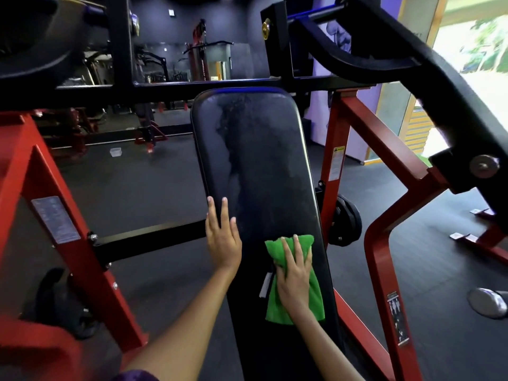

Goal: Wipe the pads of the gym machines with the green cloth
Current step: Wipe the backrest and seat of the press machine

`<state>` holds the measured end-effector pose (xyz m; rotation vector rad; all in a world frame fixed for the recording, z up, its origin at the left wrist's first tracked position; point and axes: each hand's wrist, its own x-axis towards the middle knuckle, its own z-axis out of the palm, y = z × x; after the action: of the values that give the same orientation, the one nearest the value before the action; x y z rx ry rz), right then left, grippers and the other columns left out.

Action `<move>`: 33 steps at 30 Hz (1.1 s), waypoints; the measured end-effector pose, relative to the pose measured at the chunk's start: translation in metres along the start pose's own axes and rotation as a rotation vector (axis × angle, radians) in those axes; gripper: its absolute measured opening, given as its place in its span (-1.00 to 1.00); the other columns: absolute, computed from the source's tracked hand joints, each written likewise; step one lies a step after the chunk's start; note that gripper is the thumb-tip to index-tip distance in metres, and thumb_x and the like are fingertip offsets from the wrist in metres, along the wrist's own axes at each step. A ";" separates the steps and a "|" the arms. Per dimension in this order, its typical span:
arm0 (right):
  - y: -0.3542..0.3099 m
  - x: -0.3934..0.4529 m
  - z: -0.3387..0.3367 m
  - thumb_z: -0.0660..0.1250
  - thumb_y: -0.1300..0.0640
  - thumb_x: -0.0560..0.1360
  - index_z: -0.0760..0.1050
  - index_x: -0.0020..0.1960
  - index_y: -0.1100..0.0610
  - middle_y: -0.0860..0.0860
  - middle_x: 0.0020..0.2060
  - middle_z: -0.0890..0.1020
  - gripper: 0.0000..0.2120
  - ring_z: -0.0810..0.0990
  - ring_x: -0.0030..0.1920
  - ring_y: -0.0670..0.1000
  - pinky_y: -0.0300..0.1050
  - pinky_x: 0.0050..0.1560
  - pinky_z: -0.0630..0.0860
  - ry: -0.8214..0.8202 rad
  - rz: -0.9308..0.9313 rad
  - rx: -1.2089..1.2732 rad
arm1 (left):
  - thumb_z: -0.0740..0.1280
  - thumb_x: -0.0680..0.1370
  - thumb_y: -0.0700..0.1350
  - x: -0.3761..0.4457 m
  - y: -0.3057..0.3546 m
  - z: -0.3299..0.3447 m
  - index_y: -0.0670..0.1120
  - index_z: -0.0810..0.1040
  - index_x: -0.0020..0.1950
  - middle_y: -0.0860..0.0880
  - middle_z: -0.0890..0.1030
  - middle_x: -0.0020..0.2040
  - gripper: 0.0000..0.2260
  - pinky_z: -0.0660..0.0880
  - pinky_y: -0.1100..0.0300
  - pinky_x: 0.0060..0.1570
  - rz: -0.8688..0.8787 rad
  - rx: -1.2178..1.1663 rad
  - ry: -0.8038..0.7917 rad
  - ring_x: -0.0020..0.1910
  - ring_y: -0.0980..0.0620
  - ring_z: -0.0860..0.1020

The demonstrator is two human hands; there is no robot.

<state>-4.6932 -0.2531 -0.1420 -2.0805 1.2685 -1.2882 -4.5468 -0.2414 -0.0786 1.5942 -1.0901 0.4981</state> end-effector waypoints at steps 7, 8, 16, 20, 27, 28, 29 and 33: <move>0.051 -0.032 -0.003 0.16 0.16 0.33 -0.03 0.53 -0.21 -0.17 0.53 0.00 -0.18 -0.02 0.49 0.19 0.24 0.45 0.05 -0.068 -0.401 -0.256 | 0.06 0.60 0.01 -0.005 -0.004 0.009 -0.04 0.25 0.45 -0.18 0.26 0.48 -0.58 0.22 -0.20 0.32 -0.001 0.126 0.040 0.43 -0.13 0.24; 0.056 -0.028 -0.006 0.17 0.20 0.36 -0.02 0.51 -0.24 -0.21 0.53 -0.02 -0.18 -0.03 0.50 0.17 0.26 0.44 0.08 -0.002 -0.281 -0.185 | 0.08 0.59 0.03 -0.006 -0.005 0.009 -0.05 0.25 0.46 -0.18 0.26 0.48 -0.56 0.15 -0.21 0.35 0.011 0.155 0.041 0.44 -0.11 0.20; 0.023 0.027 -0.007 0.31 0.23 0.48 0.20 0.50 -0.03 0.00 0.51 0.17 -0.37 -0.01 0.50 0.26 0.15 0.42 0.01 0.077 -0.075 0.003 | 0.10 0.58 0.07 -0.003 -0.012 0.007 -0.05 0.20 0.48 -0.19 0.22 0.49 -0.52 0.16 -0.17 0.37 0.065 0.158 0.013 0.45 -0.15 0.18; 0.062 -0.027 -0.006 0.23 0.23 0.43 0.00 0.51 -0.24 -0.18 0.52 0.03 -0.21 -0.11 0.53 0.13 0.15 0.46 -0.05 -0.016 -0.175 -0.081 | 0.11 0.58 0.04 -0.005 -0.012 0.008 -0.06 0.21 0.48 -0.20 0.22 0.49 -0.52 0.15 -0.14 0.37 0.068 0.162 0.012 0.46 -0.13 0.18; 0.039 0.017 -0.011 0.29 0.27 0.49 0.25 0.48 0.03 0.06 0.49 0.21 -0.41 0.04 0.48 0.30 0.23 0.44 0.04 0.132 0.079 0.077 | 0.10 0.61 0.04 -0.007 -0.005 0.010 -0.08 0.24 0.46 -0.24 0.25 0.46 -0.56 0.33 -0.11 0.27 0.049 0.134 0.042 0.40 -0.19 0.29; 0.034 0.010 -0.006 0.25 0.24 0.46 0.20 0.49 -0.03 0.04 0.50 0.20 -0.37 0.01 0.48 0.29 0.23 0.43 0.03 0.088 -0.040 0.020 | 0.08 0.63 0.06 -0.009 -0.003 0.010 -0.07 0.24 0.46 -0.26 0.25 0.46 -0.57 0.38 -0.10 0.23 0.024 0.124 0.043 0.39 -0.20 0.31; 0.031 -0.005 -0.001 0.20 0.21 0.43 0.13 0.50 -0.10 0.01 0.50 0.17 -0.32 -0.04 0.49 0.26 0.22 0.42 0.01 0.020 -0.142 -0.036 | 0.05 0.63 0.08 -0.014 0.001 0.009 -0.06 0.24 0.46 -0.26 0.27 0.45 -0.57 0.42 -0.10 0.19 -0.027 0.107 0.049 0.37 -0.21 0.34; 0.060 -0.050 -0.002 0.13 0.20 0.39 -0.07 0.50 -0.29 -0.19 0.52 0.01 -0.20 -0.15 0.52 0.13 0.23 0.44 -0.03 -0.072 -0.250 -0.123 | -0.01 0.65 0.08 -0.059 0.025 0.014 -0.08 0.24 0.47 -0.25 0.32 0.43 -0.56 0.50 -0.12 0.05 -0.281 0.056 0.057 0.28 -0.27 0.45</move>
<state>-4.7333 -0.2415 -0.2085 -2.4123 1.1098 -1.2498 -4.5996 -0.2310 -0.1158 1.7393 -0.7986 0.3848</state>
